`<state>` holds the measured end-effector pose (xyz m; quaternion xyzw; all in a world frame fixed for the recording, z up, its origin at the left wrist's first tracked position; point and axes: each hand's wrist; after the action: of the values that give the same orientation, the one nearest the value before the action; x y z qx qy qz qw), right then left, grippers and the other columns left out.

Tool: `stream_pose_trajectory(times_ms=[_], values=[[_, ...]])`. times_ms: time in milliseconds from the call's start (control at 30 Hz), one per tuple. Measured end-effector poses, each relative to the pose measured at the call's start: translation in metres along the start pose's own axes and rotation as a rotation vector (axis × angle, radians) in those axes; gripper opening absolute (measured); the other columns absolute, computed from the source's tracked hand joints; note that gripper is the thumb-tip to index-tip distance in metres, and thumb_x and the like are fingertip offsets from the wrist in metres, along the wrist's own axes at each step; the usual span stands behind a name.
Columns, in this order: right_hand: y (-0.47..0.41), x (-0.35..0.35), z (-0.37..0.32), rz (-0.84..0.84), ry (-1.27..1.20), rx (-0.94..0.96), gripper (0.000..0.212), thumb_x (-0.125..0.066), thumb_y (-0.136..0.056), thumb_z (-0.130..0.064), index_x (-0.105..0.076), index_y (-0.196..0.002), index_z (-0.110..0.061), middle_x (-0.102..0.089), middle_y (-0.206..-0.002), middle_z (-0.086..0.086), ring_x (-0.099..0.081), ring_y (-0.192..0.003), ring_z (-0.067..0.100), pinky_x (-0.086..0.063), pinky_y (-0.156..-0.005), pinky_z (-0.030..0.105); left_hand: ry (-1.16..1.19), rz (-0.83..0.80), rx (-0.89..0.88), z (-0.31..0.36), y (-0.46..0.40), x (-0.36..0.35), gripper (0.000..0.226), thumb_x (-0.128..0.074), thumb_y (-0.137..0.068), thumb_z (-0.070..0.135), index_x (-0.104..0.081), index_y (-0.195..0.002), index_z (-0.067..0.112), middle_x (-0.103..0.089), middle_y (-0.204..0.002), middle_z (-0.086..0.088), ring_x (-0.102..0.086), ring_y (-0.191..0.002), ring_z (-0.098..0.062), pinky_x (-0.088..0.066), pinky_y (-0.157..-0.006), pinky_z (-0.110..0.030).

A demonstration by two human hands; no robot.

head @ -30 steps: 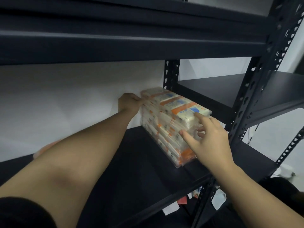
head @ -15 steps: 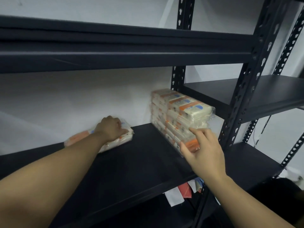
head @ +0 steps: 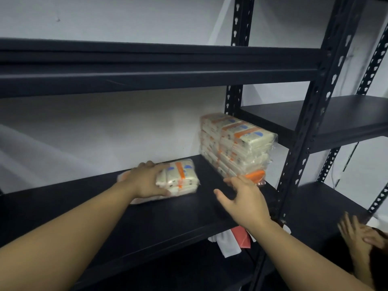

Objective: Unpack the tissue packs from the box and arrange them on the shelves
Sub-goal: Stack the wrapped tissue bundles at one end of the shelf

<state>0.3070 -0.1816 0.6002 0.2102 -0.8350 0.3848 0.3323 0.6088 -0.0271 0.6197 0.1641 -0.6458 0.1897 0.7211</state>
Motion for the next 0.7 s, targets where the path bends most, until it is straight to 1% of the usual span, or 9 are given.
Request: stream_pose_trajectory(times_ms=[100,167,267,333,400,467,500,600,700], values=[[-0.006,-0.005,-0.002,-0.040,-0.075,0.009,0.059,-0.069,-0.083,-0.065,-0.065,-0.128,-0.027,-0.063,-0.116,-0.012,-0.060,-0.110,0.008,-0.054,-0.093,0.033,0.065,-0.001,-0.171,0.018,0.014,-0.004,0.125,-0.071,-0.056,0.092,-0.023,-0.160,0.043,-0.046,-0.155,0.008,-0.045,-0.141,-0.018,-0.038,-0.116,-0.039],[-0.009,-0.011,0.000,-0.114,-0.123,0.013,0.067,-0.071,-0.079,-0.068,-0.059,-0.134,-0.031,-0.059,-0.125,-0.012,-0.056,-0.117,0.008,-0.051,-0.099,0.035,0.098,-0.009,-0.217,0.025,0.025,-0.002,0.127,-0.074,-0.056,0.091,-0.025,-0.161,0.040,-0.040,-0.160,0.010,-0.038,-0.147,-0.015,-0.030,-0.122,-0.043],[-0.011,-0.023,0.000,-0.235,-0.213,-0.012,0.079,-0.076,-0.076,-0.068,-0.050,-0.144,-0.036,-0.053,-0.132,-0.015,-0.053,-0.119,0.005,-0.051,-0.102,0.037,0.191,-0.052,-0.172,0.018,0.044,0.002,0.120,-0.077,-0.062,0.084,-0.026,-0.161,0.041,-0.032,-0.165,0.007,-0.017,-0.157,-0.018,-0.012,-0.128,-0.057],[-0.009,-0.030,0.000,-0.283,-0.278,-0.020,0.085,-0.078,-0.073,-0.070,-0.046,-0.146,-0.040,-0.049,-0.133,-0.019,-0.053,-0.117,0.000,-0.052,-0.100,0.031,0.249,-0.064,-0.074,0.001,0.055,0.001,0.124,-0.079,-0.060,0.084,-0.021,-0.161,0.043,-0.027,-0.168,0.007,-0.011,-0.159,-0.021,-0.012,-0.127,-0.060],[-0.007,-0.037,0.000,-0.329,-0.328,-0.013,0.092,-0.083,-0.069,-0.068,-0.042,-0.148,-0.042,-0.043,-0.137,-0.022,-0.050,-0.120,-0.004,-0.046,-0.094,0.017,0.327,-0.027,0.036,-0.019,0.065,-0.005,0.132,-0.081,-0.053,0.086,-0.019,-0.161,0.044,-0.029,-0.164,0.006,-0.024,-0.155,-0.023,-0.027,-0.125,-0.053],[-0.005,-0.043,0.000,-0.371,-0.355,-0.018,0.096,-0.090,-0.068,-0.055,-0.042,-0.150,-0.040,-0.039,-0.139,-0.021,-0.049,-0.122,-0.003,-0.043,-0.087,0.008,0.434,0.026,0.081,-0.031,0.075,-0.013,0.126,-0.087,-0.053,0.078,-0.027,-0.159,0.044,-0.042,-0.153,0.008,-0.046,-0.140,-0.017,-0.040,-0.117,-0.042],[-0.005,-0.045,-0.001,-0.374,-0.362,-0.021,0.095,-0.091,-0.068,-0.049,-0.043,-0.149,-0.039,-0.039,-0.138,-0.020,-0.050,-0.122,-0.001,-0.045,-0.087,0.008,0.505,0.053,0.084,-0.034,0.078,-0.017,0.121,-0.089,-0.054,0.074,-0.033,-0.156,0.044,-0.049,-0.148,0.011,-0.052,-0.133,-0.012,-0.043,-0.115,-0.039],[-0.010,-0.046,-0.004,-0.309,-0.401,-0.029,0.091,-0.092,-0.064,-0.046,-0.050,-0.145,-0.036,-0.043,-0.135,-0.018,-0.055,-0.119,0.001,-0.055,-0.098,0.025,0.747,0.208,0.096,-0.036,0.077,-0.020,0.107,-0.101,-0.046,0.057,-0.055,-0.141,0.041,-0.069,-0.127,0.016,-0.067,-0.113,-0.003,-0.053,-0.107,-0.039],[-0.024,-0.028,-0.017,-0.180,-0.425,-0.013,0.086,-0.091,-0.062,-0.054,-0.056,-0.139,-0.038,-0.048,-0.133,-0.017,-0.057,-0.117,0.000,-0.055,-0.094,0.023,0.834,0.386,0.157,-0.035,0.061,-0.003,0.107,-0.099,-0.036,0.057,-0.056,-0.131,0.032,-0.069,-0.120,0.010,-0.070,-0.104,-0.008,-0.057,-0.097,-0.036]])
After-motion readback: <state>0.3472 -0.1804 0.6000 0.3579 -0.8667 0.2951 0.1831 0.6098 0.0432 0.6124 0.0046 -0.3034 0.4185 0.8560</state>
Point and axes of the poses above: each hand's wrist, its own y-axis away from the middle knuckle, its own x-axis out of the back of the hand, z = x × y
